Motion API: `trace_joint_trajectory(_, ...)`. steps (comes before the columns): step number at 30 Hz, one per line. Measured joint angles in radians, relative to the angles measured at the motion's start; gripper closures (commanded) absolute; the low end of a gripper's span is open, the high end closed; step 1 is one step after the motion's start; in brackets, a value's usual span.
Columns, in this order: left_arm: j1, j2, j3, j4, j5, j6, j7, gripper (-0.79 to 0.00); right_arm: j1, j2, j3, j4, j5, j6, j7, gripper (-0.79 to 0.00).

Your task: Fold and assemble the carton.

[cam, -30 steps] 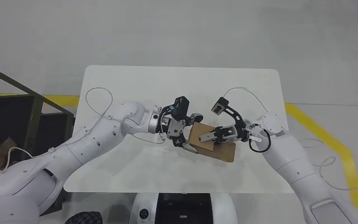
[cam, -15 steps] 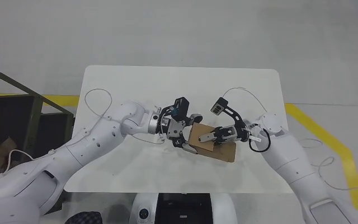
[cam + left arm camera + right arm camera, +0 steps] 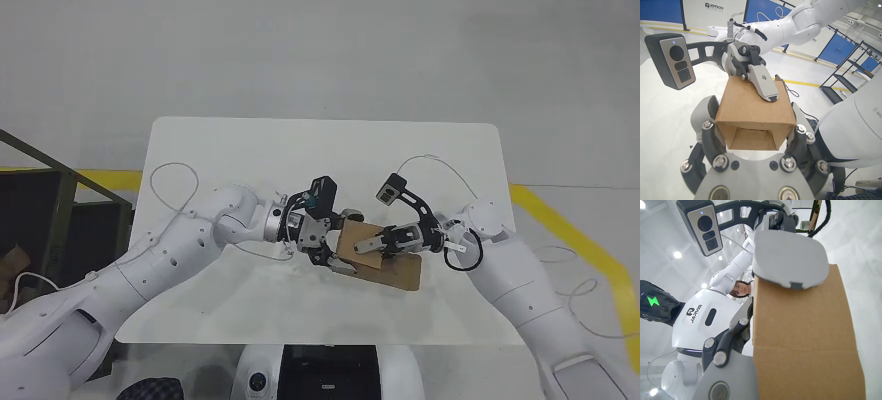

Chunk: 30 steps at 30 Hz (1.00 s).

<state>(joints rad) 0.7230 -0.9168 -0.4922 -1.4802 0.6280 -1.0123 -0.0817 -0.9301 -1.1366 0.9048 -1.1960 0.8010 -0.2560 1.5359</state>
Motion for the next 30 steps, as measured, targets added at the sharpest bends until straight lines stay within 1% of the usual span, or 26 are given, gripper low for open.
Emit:
trace_joint_trajectory(3,0.004,0.001,-0.003,-0.001,-0.006,0.0,-0.005,-0.668,0.0,-0.001,0.002,0.0,-0.002,0.002,0.0,0.0)
trace_joint_trajectory(10,0.007,0.001,-0.005,-0.005,-0.02,0.0,-0.014,-0.563,0.0,-0.002,0.005,-0.002,-0.01,0.005,0.0,0.0)
trace_joint_trajectory(17,0.007,-0.001,-0.004,-0.003,-0.032,0.0,-0.021,-0.582,0.002,-0.005,0.005,-0.001,-0.013,0.007,0.0,0.0)
trace_joint_trajectory(20,0.007,-0.001,-0.004,0.0,-0.038,0.0,-0.021,-0.554,0.003,-0.007,0.006,0.002,-0.013,0.006,0.0,0.0)
trace_joint_trajectory(21,0.007,-0.001,-0.005,0.0,-0.039,0.0,-0.021,-0.545,0.003,-0.007,0.006,0.003,-0.013,0.006,0.0,-0.018)
trace_joint_trajectory(23,0.008,-0.001,-0.005,0.002,-0.042,0.0,-0.021,-0.539,0.003,-0.008,0.007,0.006,-0.012,0.005,0.0,-0.099)
trace_joint_trajectory(24,0.008,-0.001,-0.005,0.003,-0.042,0.0,-0.02,-0.539,0.003,-0.008,0.008,0.008,-0.012,0.005,0.0,-0.151)
trace_joint_trajectory(25,0.01,0.0,-0.006,0.004,-0.042,0.0,-0.018,-0.536,0.004,-0.009,0.009,0.011,-0.01,0.005,0.0,-0.182)
trace_joint_trajectory(26,0.011,0.0,-0.007,0.006,-0.042,0.0,-0.016,-0.536,0.004,-0.009,0.01,0.012,-0.009,0.005,0.0,-0.197)
trace_joint_trajectory(27,0.012,0.0,-0.007,0.007,-0.042,0.0,-0.015,-0.517,0.004,-0.009,0.012,0.014,-0.007,0.004,0.0,-0.215)
trace_joint_trajectory(30,0.017,0.002,-0.01,0.011,-0.04,0.0,-0.009,-0.483,0.003,-0.01,0.017,0.018,-0.002,0.003,0.0,-0.212)
